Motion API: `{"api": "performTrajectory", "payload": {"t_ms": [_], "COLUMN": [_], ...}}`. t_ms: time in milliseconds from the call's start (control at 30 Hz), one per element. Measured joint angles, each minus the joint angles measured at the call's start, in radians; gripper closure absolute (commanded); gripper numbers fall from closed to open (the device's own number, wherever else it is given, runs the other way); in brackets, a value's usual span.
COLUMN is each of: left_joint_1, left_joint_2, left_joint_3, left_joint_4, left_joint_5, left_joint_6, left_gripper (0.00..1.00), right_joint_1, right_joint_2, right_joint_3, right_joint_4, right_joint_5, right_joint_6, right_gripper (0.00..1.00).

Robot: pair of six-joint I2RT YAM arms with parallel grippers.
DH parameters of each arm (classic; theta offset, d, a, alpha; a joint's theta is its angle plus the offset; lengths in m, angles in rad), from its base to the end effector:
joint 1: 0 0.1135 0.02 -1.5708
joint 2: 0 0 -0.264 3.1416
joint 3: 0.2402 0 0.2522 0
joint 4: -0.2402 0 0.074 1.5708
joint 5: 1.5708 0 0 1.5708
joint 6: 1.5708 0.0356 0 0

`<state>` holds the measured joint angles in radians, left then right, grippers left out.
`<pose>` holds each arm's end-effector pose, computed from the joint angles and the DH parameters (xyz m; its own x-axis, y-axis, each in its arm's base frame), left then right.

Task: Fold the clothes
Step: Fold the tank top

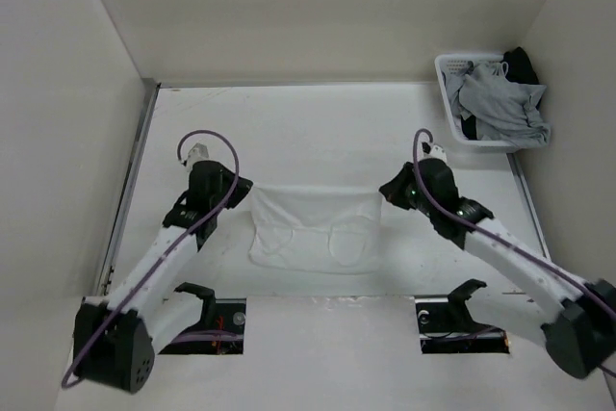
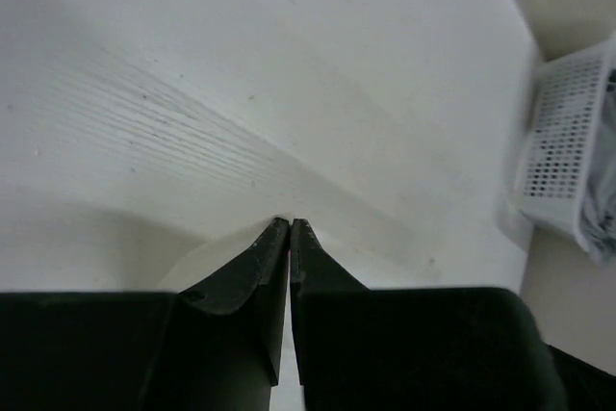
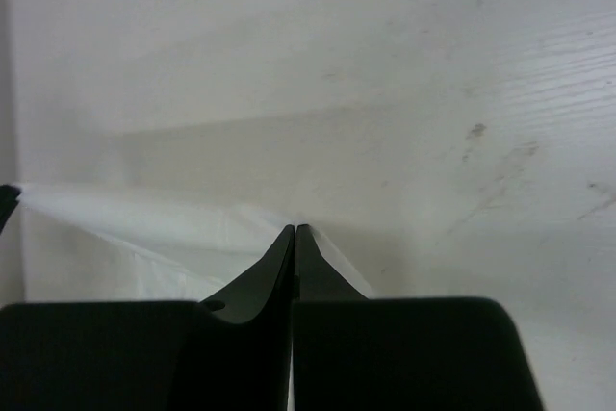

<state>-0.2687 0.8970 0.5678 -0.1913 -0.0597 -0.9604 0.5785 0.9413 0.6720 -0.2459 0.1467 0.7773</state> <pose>0.1948 -0.0514 0.2429 -0.4511 -0.7242 -0.5216 -0.2696 0.6677 -0.6939 0.1801 0.1114 0.2657 -0.5987 0.4377 -0.6708 -0.0203 0.8289 0.5590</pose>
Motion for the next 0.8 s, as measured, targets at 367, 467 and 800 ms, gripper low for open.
{"api": "performTrajectory", "payload": {"t_ms": [367,467,800], "left_joint_1": [0.016,0.006,-0.033], "left_joint_2": [0.529,0.484,0.061], "left_joint_3": [0.181,0.161,-0.264], "left_joint_4": [0.279,0.331,0.328], "left_joint_5": [0.02,0.018,0.027], "left_joint_6": [0.003,0.003,-0.033], "left_gripper": [0.96,0.96,0.96], "right_joint_1": [-0.259,-0.258,-0.152], "right_joint_2": [0.518,0.462,0.113], "right_joint_3": [0.143,0.116,-0.26], "right_joint_4": [0.242,0.277,0.284], "right_joint_5": [-0.224,-0.235,-0.206], "right_joint_6": [-0.051,-0.056,-0.001], "right_gripper": [1.0,1.0,1.0]}}
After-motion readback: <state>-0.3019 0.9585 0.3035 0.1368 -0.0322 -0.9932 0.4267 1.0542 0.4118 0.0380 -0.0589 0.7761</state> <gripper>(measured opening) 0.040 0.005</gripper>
